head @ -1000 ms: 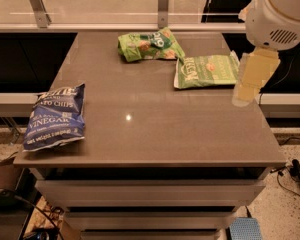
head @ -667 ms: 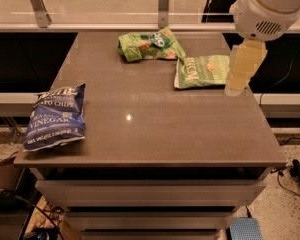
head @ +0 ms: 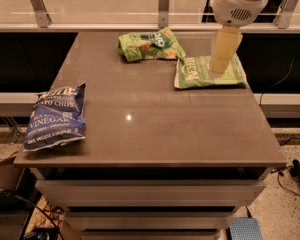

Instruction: Move green rice chip bag near blue chip bag

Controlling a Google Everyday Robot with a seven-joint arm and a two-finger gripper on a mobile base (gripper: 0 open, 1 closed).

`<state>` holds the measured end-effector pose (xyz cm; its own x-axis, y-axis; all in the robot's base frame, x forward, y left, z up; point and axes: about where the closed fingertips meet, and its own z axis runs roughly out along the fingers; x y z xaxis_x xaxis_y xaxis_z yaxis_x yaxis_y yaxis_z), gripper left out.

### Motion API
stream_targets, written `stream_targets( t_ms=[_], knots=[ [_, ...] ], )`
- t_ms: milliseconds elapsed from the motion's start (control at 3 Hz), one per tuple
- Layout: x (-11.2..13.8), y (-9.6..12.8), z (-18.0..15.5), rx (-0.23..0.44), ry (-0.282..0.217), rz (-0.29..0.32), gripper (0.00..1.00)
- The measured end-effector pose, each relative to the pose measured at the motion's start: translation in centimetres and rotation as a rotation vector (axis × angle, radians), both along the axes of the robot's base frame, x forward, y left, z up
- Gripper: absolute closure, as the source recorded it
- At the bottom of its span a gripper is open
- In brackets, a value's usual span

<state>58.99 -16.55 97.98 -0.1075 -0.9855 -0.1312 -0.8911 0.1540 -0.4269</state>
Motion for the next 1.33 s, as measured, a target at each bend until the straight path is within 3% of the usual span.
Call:
stream_targets(
  t_ms=[333,667,1333],
  knots=[
    [3.5,1.6,-1.1,0.029,0.013,0.037,0.00],
    [4.6,1.3,-0.9,0.034,0.003,0.035,0.00],
    [9.1,1.4,-1.7,0.037,0.030,0.046,0.00]
  ],
)
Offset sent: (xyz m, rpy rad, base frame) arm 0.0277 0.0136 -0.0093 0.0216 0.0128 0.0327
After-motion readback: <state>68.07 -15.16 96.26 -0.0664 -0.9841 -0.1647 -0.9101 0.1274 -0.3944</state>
